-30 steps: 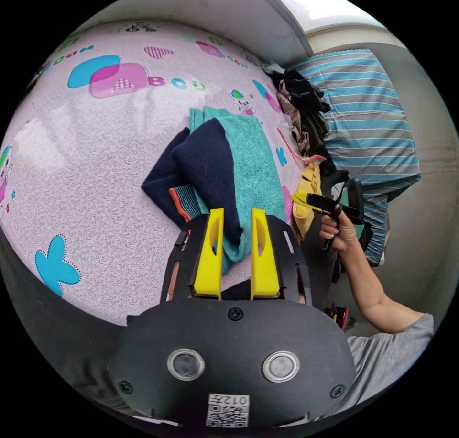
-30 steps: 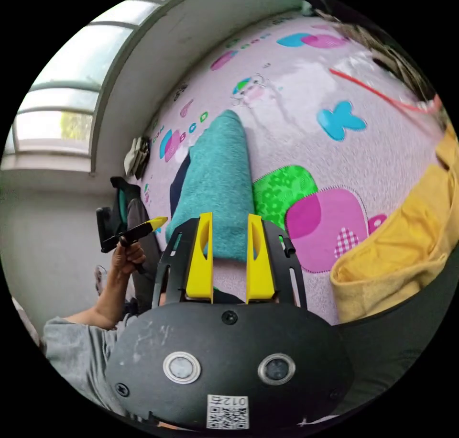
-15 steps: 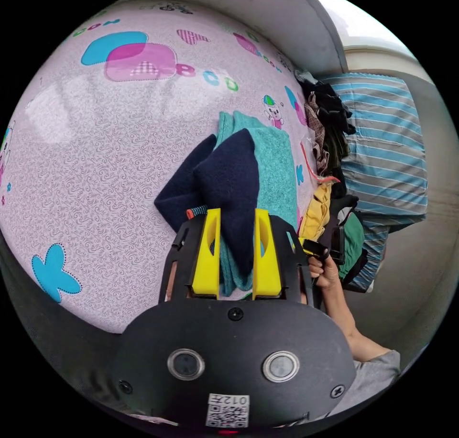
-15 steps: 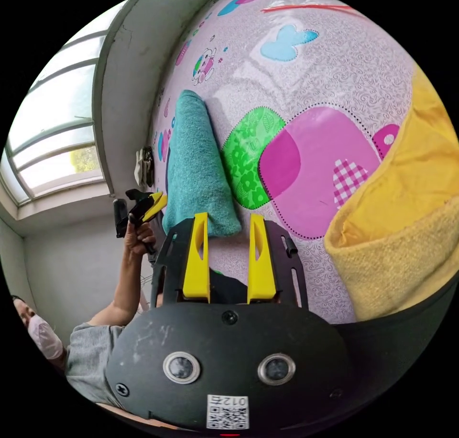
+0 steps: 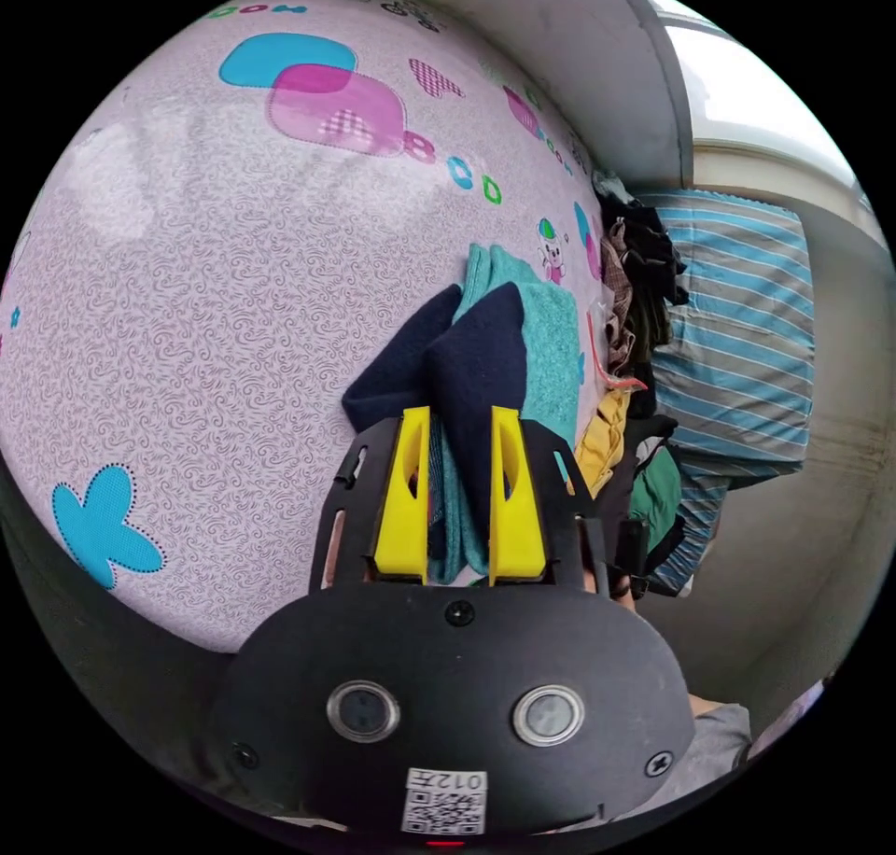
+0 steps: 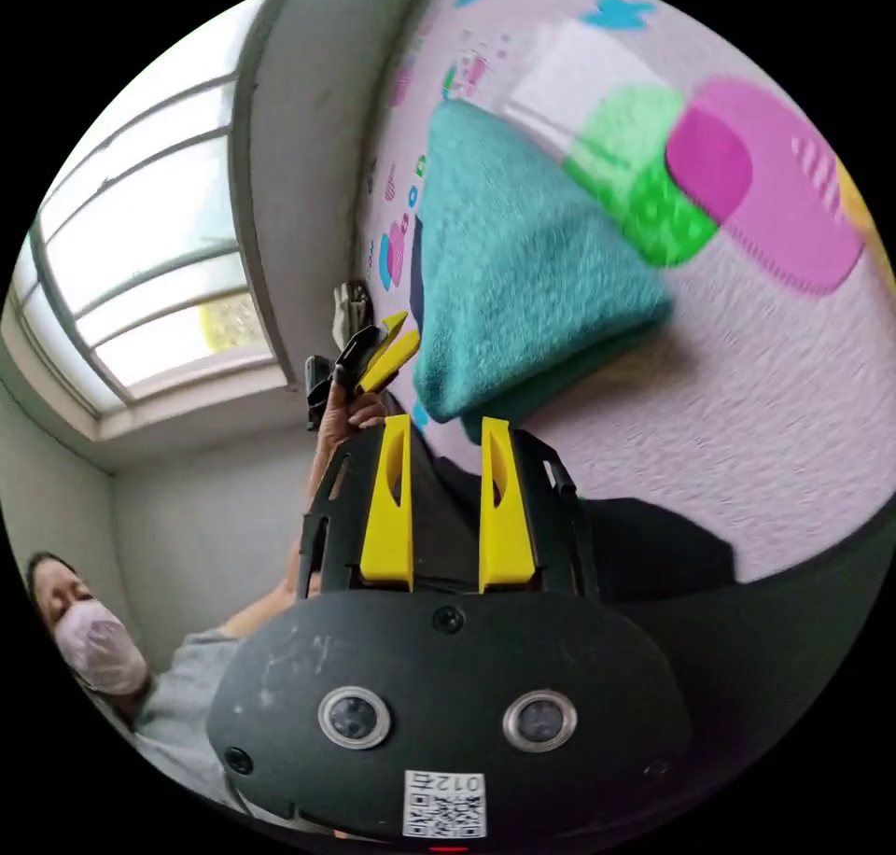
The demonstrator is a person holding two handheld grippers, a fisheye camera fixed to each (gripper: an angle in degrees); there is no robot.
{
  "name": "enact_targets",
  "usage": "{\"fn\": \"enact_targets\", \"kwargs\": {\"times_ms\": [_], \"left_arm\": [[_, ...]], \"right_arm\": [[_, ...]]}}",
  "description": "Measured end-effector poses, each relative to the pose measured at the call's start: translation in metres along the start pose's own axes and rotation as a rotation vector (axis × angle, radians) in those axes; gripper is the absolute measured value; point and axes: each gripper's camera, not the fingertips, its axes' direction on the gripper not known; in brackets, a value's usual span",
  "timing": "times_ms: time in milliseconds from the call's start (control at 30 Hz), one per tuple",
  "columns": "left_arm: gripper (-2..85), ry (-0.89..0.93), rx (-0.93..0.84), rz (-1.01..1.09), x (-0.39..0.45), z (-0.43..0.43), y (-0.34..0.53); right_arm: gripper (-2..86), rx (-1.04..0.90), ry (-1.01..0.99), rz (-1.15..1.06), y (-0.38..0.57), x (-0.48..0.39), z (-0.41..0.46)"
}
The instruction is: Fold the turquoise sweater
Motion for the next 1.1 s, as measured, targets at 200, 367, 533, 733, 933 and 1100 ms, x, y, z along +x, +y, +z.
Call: {"fn": "enact_targets", "kwargs": {"times_ms": [200,367,533,733,933,1100], "left_arm": [[8.4,-0.059,-0.022,-0.005,0.006,0.005,-0.016],[4.9,-0.039,-0.003,-0.017,0.005,0.003,-0.018],[1.8,0.069,0.043,0.106,0.025,-0.018,-0.006],[0.7,-0.036,0.138,0.305,0.064,-0.058,0.050],[0.6,-0.066,0.051,0.092,0.006,-0.014,0.046],[0.5,-0.071,0.118,0.253,0.057,-0.049,0.057]], "right_arm": [[11.6,0.009,-0.095,0.190,-0.012,0.045,0.030],[5.6,0.069,-0.119,0.225,-0.019,0.061,0.027],[1.3,0.084,-0.125,0.101,-0.016,0.048,0.013],[0.4,0.030,0.019,-0.109,-0.007,0.023,-0.002],[0.4,-0.014,0.070,0.002,-0.015,0.062,0.031],[0.3,0.026,-0.019,-0.063,0.000,0.032,0.016]]}}
